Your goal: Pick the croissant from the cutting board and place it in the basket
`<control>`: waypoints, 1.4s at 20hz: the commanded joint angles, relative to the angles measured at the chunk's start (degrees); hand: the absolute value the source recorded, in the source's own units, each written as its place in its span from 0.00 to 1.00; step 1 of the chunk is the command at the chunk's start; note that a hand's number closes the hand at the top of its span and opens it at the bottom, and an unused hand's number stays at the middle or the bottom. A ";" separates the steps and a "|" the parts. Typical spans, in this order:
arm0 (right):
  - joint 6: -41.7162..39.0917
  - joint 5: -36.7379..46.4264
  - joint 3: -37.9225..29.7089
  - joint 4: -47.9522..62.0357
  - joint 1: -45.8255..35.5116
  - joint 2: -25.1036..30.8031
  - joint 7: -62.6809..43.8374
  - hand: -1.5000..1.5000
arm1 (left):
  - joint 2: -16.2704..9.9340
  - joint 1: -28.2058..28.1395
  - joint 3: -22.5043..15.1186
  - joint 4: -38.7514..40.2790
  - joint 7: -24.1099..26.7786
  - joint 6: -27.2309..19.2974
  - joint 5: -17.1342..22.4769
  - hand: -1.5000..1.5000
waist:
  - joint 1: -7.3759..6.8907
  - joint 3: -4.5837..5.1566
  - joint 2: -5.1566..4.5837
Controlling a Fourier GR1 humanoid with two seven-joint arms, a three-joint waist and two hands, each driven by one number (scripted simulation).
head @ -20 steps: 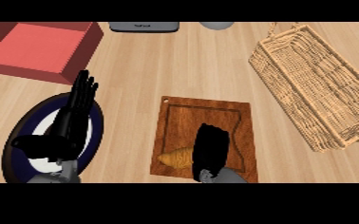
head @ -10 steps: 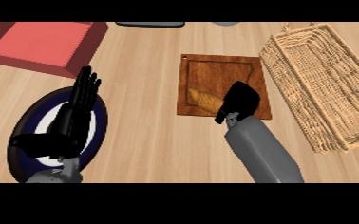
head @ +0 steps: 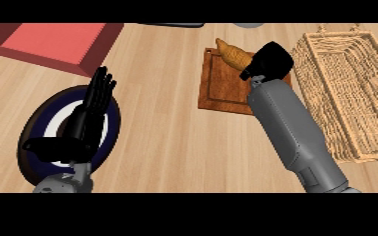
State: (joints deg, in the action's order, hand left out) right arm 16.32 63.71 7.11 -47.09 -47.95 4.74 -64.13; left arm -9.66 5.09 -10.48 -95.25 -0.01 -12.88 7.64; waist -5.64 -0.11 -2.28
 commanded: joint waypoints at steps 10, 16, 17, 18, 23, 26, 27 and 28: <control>20.70 18.38 -8.25 7.41 -17.26 -4.14 -13.46 1.00 | -0.49 -1.58 0.51 1.87 1.64 1.09 -0.03 0.50 | 0.79 0.24 0.82; 19.46 23.44 -13.19 10.30 -20.54 -4.68 -19.74 1.00 | -0.29 -0.58 2.54 2.64 0.96 0.25 0.79 0.50 | 2.18 0.27 1.23; 18.86 24.59 -14.51 10.96 -21.36 -4.68 -20.26 1.00 | 0.03 -0.57 1.61 1.93 1.19 -0.01 -0.01 0.50 | 2.39 0.25 1.30; 16.13 25.27 -15.48 11.39 -22.03 -4.69 -20.94 1.00 | -1.62 -0.55 3.52 0.90 -0.22 0.68 1.28 0.50 | 2.46 0.25 1.70; 11.98 31.33 -19.67 15.03 -21.56 -3.78 -21.07 1.00 | -0.65 -0.87 2.41 -0.19 -1.07 -0.26 0.39 0.50 | 3.86 0.20 1.87; 10.70 33.65 -22.18 14.91 -22.04 -2.85 -21.09 1.00 | -0.05 -2.26 2.86 0.83 0.13 -0.77 0.28 0.50 | 4.39 0.21 2.02; 12.19 34.41 -22.51 14.89 -20.58 -2.96 -21.09 1.00 | -0.43 -2.91 2.38 -0.26 -0.78 -1.29 -0.64 0.50 | 4.36 0.17 2.07; 12.19 34.46 -23.90 13.88 -20.69 -4.12 -21.09 1.00 | -0.14 -2.55 3.41 1.24 0.65 -0.51 0.58 0.50 | 4.73 0.21 2.10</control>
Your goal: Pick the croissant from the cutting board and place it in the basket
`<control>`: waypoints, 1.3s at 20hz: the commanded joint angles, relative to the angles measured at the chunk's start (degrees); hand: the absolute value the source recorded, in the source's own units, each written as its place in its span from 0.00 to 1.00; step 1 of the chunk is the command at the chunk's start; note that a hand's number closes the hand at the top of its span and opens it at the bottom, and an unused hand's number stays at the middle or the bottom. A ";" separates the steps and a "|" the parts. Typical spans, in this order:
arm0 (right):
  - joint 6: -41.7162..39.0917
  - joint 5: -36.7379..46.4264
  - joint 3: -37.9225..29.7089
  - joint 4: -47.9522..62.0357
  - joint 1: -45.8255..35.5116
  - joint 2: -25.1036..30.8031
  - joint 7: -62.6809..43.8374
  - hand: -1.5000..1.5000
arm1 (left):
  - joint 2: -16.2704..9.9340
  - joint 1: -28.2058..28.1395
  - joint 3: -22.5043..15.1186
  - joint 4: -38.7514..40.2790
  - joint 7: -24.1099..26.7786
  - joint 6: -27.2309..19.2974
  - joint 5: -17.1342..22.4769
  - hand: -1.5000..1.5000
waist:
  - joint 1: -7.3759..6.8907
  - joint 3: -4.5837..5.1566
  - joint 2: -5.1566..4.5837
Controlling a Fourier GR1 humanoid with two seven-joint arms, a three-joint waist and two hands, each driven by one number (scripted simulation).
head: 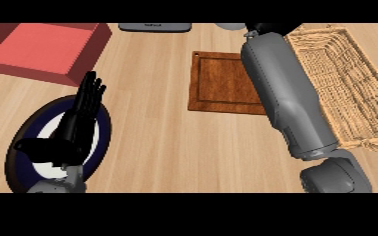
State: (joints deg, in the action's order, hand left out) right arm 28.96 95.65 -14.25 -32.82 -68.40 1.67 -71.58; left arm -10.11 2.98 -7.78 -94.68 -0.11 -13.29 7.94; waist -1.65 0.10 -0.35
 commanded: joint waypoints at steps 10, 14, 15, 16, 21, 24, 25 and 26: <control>0.12 7.25 -5.78 -9.07 8.53 -1.28 -11.22 1.00 | 0.00 -5.05 0.14 -2.76 1.24 0.51 -0.26 0.50 | 1.53 -0.07 0.63; -2.27 5.17 -4.62 -12.68 12.51 -1.62 -9.42 1.00 | 0.69 -3.03 0.39 -1.37 0.93 -0.40 -1.21 0.50 | 1.81 -0.08 0.78; -3.35 5.16 -6.79 -12.36 13.03 -1.62 -7.29 1.00 | 1.03 0.68 1.55 0.57 -0.66 -0.79 -0.50 0.50 | 2.26 -0.08 0.56; -1.10 5.52 -8.34 -12.92 16.24 -1.13 -5.42 1.00 | 0.41 -6.14 0.25 -4.34 0.52 0.06 -0.52 0.50 | 1.62 -0.10 0.65; -4.43 3.89 -8.76 -18.08 20.72 -1.46 -1.40 1.00 | 0.82 -2.88 0.13 -3.74 -1.39 -1.21 -2.35 0.50 | 2.25 -0.11 0.74; -0.54 3.50 -9.27 -15.77 19.46 -1.63 -3.18 1.00 | -0.77 1.75 3.33 0.09 -2.37 1.54 0.16 0.50 | 1.56 -0.10 0.31; -0.64 1.92 -10.94 -17.41 20.77 -0.29 0.39 1.00 | 1.79 0.35 0.89 -1.56 -2.30 -1.49 -2.34 0.50 | 1.71 -0.12 0.39; -0.56 1.33 -10.83 -19.25 21.82 -1.26 0.89 1.00 | -0.03 -0.69 4.34 2.74 2.76 2.80 0.97 0.50 | 1.84 -0.07 0.38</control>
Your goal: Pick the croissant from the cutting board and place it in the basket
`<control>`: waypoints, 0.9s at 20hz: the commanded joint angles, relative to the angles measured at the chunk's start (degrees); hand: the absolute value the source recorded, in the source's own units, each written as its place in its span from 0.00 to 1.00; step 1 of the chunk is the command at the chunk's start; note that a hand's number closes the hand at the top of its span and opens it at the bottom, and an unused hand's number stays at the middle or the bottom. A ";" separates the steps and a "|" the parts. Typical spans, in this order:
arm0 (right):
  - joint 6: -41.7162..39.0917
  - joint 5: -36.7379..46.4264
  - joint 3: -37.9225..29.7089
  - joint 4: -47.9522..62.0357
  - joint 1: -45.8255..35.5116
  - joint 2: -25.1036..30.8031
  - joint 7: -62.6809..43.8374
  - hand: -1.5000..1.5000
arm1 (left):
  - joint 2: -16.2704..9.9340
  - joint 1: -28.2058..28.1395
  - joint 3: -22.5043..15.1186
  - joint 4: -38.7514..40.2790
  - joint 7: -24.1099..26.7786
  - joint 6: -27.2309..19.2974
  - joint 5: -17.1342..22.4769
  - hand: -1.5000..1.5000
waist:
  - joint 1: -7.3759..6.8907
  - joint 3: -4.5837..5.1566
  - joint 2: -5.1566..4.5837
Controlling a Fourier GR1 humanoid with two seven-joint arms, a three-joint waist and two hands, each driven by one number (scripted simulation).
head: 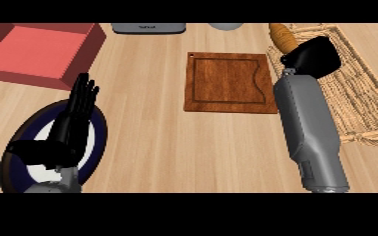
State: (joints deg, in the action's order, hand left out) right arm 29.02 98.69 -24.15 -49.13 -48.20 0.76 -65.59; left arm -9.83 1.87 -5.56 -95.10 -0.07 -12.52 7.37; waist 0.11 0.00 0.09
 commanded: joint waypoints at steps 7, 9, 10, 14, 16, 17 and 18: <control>6.63 -3.43 -1.88 -3.00 8.42 0.05 -2.98 1.00 | 1.15 -2.45 -0.84 0.08 2.02 1.22 -1.17 0.50 | -0.65 -0.02 -0.20; 3.05 -6.77 -0.42 -9.42 11.55 -0.73 -0.67 1.00 | 0.68 -0.83 0.28 -1.66 -1.42 0.88 -0.40 0.50 | -0.09 -0.01 0.05; 3.08 -4.99 1.24 -9.97 12.19 -0.74 -5.10 1.00 | 0.76 -1.44 -0.39 -3.52 -2.60 -0.34 -1.55 0.50 | -0.26 -0.01 0.12; 6.68 -5.63 0.61 -9.07 14.34 -0.76 -6.63 1.00 | 0.03 -0.53 1.38 -0.94 -1.15 1.01 -0.82 0.50 | -0.51 -0.01 -0.08; 0.42 -5.77 -1.40 -10.07 10.84 -0.76 -4.87 0.00 | 3.19 -0.65 -2.02 -1.29 -0.98 -0.72 -2.98 0.50 | -0.34 0.00 -0.06; 3.78 -8.26 1.73 -9.56 15.07 -0.76 -4.61 0.00 | 2.75 -0.18 -0.54 0.59 0.46 0.21 -2.13 0.50 | -0.33 0.00 -0.07; 4.32 -8.41 2.50 -9.97 14.86 -0.76 -5.11 0.00 | 1.49 1.37 0.64 -1.87 -3.21 -0.43 -2.13 0.50 | -0.42 -0.01 -0.05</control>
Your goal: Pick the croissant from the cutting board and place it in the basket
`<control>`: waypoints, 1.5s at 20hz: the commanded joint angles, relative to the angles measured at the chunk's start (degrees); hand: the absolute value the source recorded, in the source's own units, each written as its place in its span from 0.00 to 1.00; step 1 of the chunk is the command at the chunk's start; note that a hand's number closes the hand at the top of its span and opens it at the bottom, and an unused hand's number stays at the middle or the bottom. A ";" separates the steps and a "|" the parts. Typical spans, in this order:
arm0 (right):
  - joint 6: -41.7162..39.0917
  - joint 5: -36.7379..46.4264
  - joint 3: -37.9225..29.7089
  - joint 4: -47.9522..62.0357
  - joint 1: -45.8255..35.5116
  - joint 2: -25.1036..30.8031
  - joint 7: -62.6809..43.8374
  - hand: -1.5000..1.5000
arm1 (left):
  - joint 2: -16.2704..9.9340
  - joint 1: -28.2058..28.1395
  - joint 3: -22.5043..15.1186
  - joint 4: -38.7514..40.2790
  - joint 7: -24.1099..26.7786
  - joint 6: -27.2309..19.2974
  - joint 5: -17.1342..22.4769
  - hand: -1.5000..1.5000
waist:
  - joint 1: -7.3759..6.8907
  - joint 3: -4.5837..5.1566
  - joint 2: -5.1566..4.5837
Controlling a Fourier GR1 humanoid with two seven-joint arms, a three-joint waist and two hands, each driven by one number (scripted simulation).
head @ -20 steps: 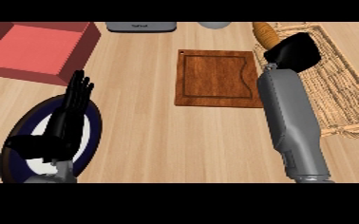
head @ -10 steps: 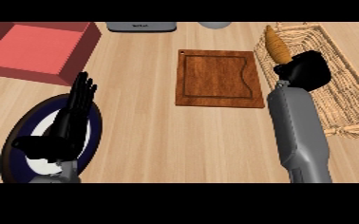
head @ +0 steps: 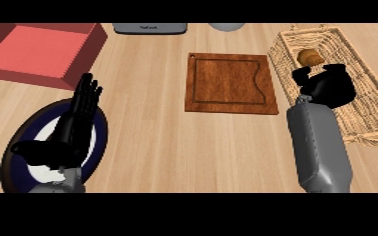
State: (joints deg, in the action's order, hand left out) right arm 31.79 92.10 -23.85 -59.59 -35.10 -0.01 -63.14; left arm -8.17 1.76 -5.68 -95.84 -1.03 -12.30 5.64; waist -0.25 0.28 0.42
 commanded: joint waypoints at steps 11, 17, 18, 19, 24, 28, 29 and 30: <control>10.88 5.33 2.80 -5.59 4.01 0.02 -3.24 0.00 | 0.36 -3.46 0.28 -2.45 0.14 2.11 -0.30 0.50 | -0.22 -0.28 -0.38; 4.97 14.00 4.83 -15.57 4.61 0.02 -10.99 0.00 | 2.05 -2.38 0.12 0.59 2.81 0.94 -1.67 0.50 | 0.14 -0.23 -0.24; 4.43 13.71 4.31 -18.22 7.56 0.01 -8.98 0.00 | 0.82 -3.34 0.91 0.01 3.30 2.15 -1.21 0.50 | 0.33 -0.24 -0.21; 3.77 13.50 2.85 -18.79 7.91 0.01 -9.31 0.00 | 2.70 -4.76 -1.56 -2.57 1.46 0.77 -2.00 0.50 | 0.25 -0.26 -0.17; 1.18 17.68 6.06 -30.31 11.41 0.01 -16.73 0.00 | 0.99 -1.51 1.09 -1.37 -0.37 1.44 -0.84 0.50 | 0.57 -0.23 0.04; 0.03 14.78 10.13 -43.16 17.75 0.01 -15.35 0.00 | 0.02 -1.38 2.79 -0.22 -0.55 2.49 0.39 0.50 | 1.04 -0.22 0.14; 0.19 13.06 12.37 -46.95 22.47 0.01 -14.65 0.00 | -0.02 -1.46 2.88 -0.28 0.43 2.81 0.41 0.50 | 1.28 -0.24 0.16; -2.61 11.83 13.65 -52.26 25.39 0.01 -11.86 0.00 | 1.89 -4.28 0.66 -0.96 2.22 1.71 -1.18 0.50 | 1.40 -0.23 0.25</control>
State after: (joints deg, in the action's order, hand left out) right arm 32.84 105.80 -14.91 -99.66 -16.28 -0.01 -67.90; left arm -7.24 -0.04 -3.96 -96.37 -0.65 -10.56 5.11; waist 0.83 0.05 0.53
